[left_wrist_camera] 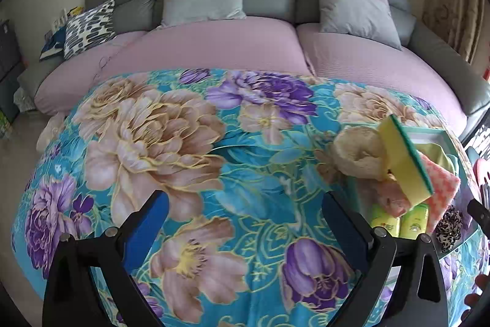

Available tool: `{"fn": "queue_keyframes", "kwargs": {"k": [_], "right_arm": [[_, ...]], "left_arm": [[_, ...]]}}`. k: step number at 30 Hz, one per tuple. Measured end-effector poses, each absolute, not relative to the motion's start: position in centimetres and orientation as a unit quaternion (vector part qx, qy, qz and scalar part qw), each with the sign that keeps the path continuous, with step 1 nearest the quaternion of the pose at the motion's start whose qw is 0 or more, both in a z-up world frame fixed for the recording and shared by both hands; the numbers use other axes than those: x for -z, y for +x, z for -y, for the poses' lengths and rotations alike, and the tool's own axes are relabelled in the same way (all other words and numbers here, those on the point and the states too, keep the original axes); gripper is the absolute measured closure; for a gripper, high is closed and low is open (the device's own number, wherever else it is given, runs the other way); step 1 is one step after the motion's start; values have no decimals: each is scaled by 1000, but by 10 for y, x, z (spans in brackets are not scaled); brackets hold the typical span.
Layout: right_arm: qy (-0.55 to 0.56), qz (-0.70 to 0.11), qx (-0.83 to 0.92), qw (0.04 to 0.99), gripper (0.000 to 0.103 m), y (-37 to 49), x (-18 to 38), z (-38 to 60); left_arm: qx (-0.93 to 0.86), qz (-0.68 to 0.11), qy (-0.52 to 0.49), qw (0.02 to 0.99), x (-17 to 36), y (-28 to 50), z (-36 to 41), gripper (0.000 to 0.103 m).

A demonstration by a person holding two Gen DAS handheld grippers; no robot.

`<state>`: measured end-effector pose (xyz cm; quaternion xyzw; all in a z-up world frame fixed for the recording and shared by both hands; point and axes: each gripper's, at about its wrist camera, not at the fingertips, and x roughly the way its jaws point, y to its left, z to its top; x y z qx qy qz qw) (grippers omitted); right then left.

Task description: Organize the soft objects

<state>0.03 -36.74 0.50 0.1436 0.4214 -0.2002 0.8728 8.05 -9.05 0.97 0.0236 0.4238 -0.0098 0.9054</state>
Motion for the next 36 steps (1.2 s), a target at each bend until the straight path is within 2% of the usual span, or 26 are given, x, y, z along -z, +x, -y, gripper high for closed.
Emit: {"fn": "queue_keyframes", "kwargs": {"k": [10, 21, 36], "right_arm": [[107, -444, 149, 877, 0, 3, -1, 311], [83, -464, 116, 874, 0, 1, 9, 280], [73, -477, 97, 871, 0, -3, 17, 262]], "left_arm": [[-29, -454, -3, 890, 1, 75, 52, 3], [-81, -462, 57, 881, 8, 61, 48, 3], [-60, -490, 74, 866, 23, 46, 51, 3]]}}
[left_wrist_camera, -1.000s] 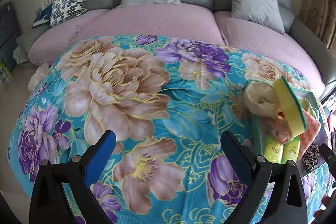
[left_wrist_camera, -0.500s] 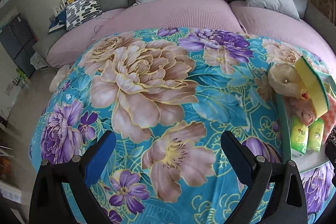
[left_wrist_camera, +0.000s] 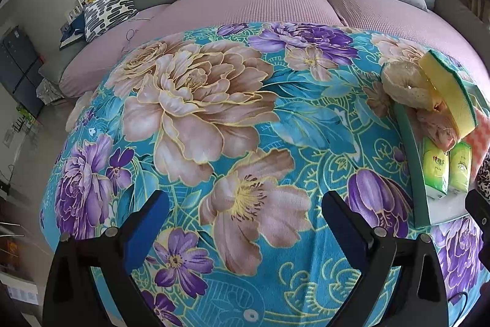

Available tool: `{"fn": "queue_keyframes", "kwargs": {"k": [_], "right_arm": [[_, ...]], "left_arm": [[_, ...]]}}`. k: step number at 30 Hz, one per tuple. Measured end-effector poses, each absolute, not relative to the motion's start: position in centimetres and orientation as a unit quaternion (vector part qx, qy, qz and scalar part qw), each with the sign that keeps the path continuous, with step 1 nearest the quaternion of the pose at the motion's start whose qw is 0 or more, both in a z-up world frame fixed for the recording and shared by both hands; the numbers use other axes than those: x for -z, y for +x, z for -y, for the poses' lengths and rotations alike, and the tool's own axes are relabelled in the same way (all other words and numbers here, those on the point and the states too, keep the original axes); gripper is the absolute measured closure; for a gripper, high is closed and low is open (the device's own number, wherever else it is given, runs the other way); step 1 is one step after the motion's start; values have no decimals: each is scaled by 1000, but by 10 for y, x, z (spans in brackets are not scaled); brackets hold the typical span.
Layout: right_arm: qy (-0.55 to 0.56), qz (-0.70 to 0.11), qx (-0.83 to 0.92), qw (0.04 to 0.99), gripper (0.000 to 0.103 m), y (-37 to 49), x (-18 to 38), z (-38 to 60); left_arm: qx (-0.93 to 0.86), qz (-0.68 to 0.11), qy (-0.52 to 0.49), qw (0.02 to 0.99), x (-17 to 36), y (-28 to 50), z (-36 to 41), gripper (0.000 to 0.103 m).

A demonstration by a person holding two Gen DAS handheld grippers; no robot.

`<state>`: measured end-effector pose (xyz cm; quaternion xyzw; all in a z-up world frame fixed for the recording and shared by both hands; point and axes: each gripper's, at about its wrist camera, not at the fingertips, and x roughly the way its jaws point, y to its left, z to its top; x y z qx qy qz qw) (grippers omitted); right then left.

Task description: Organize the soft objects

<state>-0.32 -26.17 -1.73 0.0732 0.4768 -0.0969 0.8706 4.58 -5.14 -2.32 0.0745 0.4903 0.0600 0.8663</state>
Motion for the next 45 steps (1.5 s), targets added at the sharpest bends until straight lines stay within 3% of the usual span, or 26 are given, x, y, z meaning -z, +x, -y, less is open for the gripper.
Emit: {"fn": "queue_keyframes", "kwargs": {"k": [45], "right_arm": [[70, -499, 91, 859, 0, 2, 31, 264]], "left_arm": [[-41, -503, 88, 859, 31, 51, 56, 3]]}}
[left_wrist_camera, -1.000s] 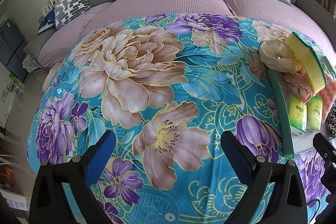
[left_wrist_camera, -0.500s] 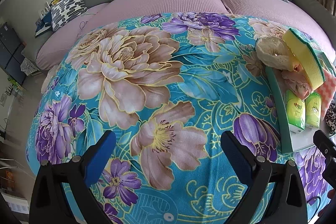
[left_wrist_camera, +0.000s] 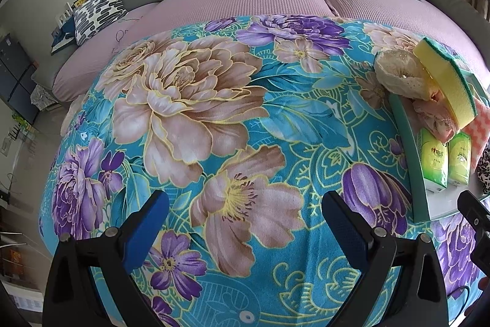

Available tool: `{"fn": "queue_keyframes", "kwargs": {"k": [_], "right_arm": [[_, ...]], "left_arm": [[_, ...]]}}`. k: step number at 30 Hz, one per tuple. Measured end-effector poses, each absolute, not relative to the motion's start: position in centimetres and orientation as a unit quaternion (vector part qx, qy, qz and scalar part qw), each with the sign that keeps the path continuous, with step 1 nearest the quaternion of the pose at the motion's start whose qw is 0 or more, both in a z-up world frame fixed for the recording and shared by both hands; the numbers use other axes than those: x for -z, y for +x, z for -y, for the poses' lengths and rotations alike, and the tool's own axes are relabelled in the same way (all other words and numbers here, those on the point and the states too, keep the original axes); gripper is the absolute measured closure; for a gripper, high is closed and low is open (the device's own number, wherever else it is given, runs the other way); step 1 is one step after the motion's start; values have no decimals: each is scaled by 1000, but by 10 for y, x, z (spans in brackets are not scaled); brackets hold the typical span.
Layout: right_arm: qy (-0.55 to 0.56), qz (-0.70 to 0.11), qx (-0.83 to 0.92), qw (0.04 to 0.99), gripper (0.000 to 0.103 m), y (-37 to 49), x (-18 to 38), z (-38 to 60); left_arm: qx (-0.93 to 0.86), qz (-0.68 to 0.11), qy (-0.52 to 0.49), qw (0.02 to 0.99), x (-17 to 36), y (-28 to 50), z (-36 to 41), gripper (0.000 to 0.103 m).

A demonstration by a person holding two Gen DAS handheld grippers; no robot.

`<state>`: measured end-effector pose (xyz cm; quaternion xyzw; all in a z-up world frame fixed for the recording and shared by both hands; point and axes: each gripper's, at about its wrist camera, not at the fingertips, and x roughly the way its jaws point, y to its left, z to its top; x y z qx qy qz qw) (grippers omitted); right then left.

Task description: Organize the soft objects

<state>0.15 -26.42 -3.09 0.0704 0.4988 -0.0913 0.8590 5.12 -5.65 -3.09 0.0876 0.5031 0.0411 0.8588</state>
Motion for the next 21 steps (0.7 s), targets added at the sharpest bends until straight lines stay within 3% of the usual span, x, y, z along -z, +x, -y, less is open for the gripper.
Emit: {"fn": "queue_keyframes", "kwargs": {"k": [21], "right_arm": [[72, -501, 93, 857, 0, 1, 35, 266]], "left_arm": [[-34, -498, 89, 862, 29, 50, 59, 3]]}}
